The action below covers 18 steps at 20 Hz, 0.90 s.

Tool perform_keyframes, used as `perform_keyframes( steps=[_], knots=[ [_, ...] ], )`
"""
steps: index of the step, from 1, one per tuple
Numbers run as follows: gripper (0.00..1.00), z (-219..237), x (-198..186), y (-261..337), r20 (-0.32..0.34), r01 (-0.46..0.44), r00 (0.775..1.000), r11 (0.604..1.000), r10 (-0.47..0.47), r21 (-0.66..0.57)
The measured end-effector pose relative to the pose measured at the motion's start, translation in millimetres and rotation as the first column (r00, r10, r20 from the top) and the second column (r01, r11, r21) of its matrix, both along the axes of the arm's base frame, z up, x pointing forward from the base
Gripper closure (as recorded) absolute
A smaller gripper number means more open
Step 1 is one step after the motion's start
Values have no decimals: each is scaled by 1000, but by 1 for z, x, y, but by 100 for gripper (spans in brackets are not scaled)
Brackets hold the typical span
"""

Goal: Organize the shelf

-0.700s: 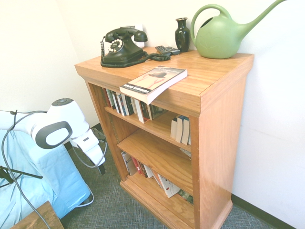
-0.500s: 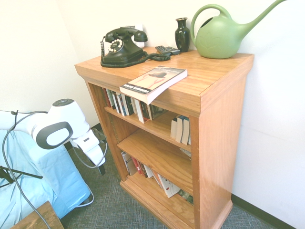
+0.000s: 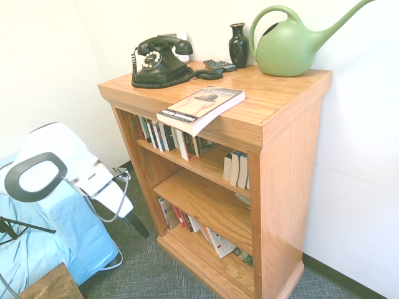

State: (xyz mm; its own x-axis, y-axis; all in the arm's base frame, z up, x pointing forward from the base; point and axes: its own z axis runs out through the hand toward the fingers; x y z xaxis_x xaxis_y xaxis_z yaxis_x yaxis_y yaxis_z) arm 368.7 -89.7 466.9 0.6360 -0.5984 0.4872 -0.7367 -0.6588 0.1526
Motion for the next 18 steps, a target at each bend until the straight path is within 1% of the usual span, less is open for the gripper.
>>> perform_keyframes(
  steps=[2, 4, 6, 8, 11, 14, 16, 18],
  knots=[
    [0, 29, -15, -18, 31, -13, 999, 993, 17, -117],
    [0, 56, -22, -31, 53, -33, 998, 974, 46, -226],
    [0, 80, -23, -37, 74, -64, 993, 943, 93, -326],
    [0, 101, -19, -41, 90, -107, 983, 902, 159, -419],
    [0, 131, -10, -57, 89, -185, 957, 818, 275, -545],
    [0, 154, -1, -88, 60, -264, 920, 725, 387, -636],
    [0, 159, 5, -98, 44, -300, 900, 691, 433, -658],
    [0, 155, 11, -95, 23, -335, 883, 666, 468, -667]
  ],
)
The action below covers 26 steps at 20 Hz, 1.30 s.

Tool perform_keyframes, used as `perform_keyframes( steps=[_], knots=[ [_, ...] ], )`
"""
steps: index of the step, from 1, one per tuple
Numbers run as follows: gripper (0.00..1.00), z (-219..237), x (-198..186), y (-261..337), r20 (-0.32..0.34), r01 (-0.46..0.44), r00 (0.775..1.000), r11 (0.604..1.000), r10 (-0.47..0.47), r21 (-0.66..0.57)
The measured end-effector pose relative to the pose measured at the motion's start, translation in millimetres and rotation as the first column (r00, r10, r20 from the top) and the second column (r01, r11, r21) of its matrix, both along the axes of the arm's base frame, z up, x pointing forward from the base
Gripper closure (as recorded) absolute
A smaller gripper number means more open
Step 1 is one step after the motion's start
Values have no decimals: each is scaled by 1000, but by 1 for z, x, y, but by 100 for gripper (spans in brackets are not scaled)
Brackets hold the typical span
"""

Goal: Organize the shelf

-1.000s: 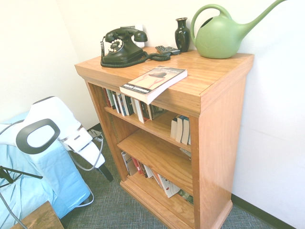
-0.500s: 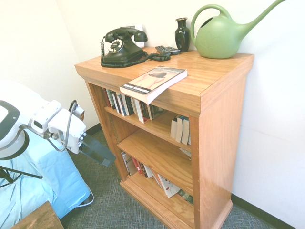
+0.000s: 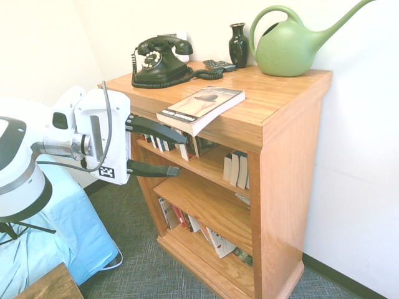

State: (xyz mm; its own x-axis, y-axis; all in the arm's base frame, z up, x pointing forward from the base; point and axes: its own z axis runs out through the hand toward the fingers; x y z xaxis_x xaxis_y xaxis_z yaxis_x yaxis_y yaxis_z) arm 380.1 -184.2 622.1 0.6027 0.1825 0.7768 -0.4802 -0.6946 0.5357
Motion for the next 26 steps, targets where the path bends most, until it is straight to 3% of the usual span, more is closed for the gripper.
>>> perform_keyframes(
  steps=[5, 10, 15, 19, 26],
  knots=[
    [0, -22, 6, 19, -25, -159, 987, 986, 157, -51],
    [0, -27, 5, 18, -5, -286, 958, 955, 287, -84],
    [0, -28, 24, 29, -2, -402, 915, 913, 403, -71],
    [0, -24, 46, 36, 3, -468, 883, 881, 469, -66],
    [0, -16, 90, 44, -3, -510, 859, 855, 512, -89]
  ],
)
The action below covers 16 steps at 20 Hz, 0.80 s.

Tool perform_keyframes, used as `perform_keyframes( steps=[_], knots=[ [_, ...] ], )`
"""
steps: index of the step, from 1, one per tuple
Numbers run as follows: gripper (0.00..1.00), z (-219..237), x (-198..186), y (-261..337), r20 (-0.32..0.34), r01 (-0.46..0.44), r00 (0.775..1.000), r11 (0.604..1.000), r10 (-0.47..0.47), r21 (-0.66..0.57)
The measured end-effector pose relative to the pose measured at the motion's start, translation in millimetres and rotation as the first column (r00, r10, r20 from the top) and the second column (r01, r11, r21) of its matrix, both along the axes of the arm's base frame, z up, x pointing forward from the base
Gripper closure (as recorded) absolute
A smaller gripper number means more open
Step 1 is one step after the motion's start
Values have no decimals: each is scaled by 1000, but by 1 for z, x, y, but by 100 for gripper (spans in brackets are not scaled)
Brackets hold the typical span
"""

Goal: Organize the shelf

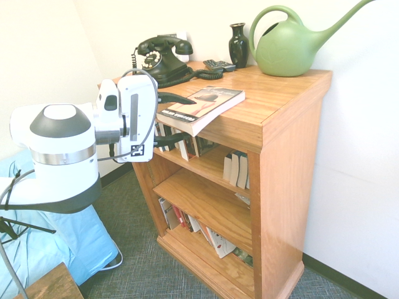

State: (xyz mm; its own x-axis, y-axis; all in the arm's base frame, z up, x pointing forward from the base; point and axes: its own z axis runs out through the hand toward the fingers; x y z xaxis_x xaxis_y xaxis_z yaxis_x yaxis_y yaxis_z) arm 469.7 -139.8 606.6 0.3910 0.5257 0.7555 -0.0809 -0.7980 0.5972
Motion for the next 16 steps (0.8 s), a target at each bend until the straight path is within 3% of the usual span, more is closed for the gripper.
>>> perform_keyframes(
  steps=[5, 6, 16],
  knots=[
    [0, 1, 28, -2, 2, -10, 1000, 1000, 10, -9],
    [100, 1, 32, -3, 3, -10, 1000, 1000, 10, -10],
    [100, 4, 40, -5, 12, -8, 1000, 1000, 8, -5]
  ],
)
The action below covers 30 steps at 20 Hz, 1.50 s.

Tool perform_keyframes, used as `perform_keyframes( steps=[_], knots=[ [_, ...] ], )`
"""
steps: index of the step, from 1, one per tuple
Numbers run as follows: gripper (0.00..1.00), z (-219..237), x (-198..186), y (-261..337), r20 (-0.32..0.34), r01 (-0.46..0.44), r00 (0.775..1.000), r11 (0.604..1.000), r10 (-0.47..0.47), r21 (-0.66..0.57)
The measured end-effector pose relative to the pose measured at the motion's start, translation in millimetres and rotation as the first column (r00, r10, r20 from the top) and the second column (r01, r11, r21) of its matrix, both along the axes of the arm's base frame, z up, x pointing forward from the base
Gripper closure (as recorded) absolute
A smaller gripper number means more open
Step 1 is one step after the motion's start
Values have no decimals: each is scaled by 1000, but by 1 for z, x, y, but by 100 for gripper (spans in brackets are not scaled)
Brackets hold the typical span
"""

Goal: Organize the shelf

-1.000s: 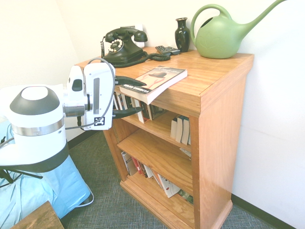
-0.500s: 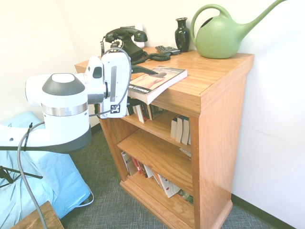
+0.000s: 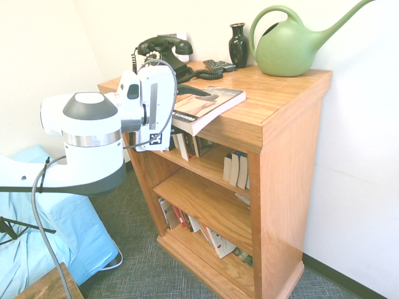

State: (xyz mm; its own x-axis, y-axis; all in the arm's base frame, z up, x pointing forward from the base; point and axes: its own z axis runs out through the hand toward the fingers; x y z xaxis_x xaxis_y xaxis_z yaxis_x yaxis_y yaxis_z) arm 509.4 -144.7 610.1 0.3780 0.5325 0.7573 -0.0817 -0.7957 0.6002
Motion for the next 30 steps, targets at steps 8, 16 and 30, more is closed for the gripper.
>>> perform_keyframes(
  steps=[8, 16, 30],
  knots=[
    [100, -4, 1, 4, -6, -7, 1000, 1000, 7, 3],
    [100, 3, -5, 5, 11, -3, 1000, 1000, 3, 16],
    [100, 6, -42, 9, 38, 29, 999, 995, -32, 95]
  ],
)
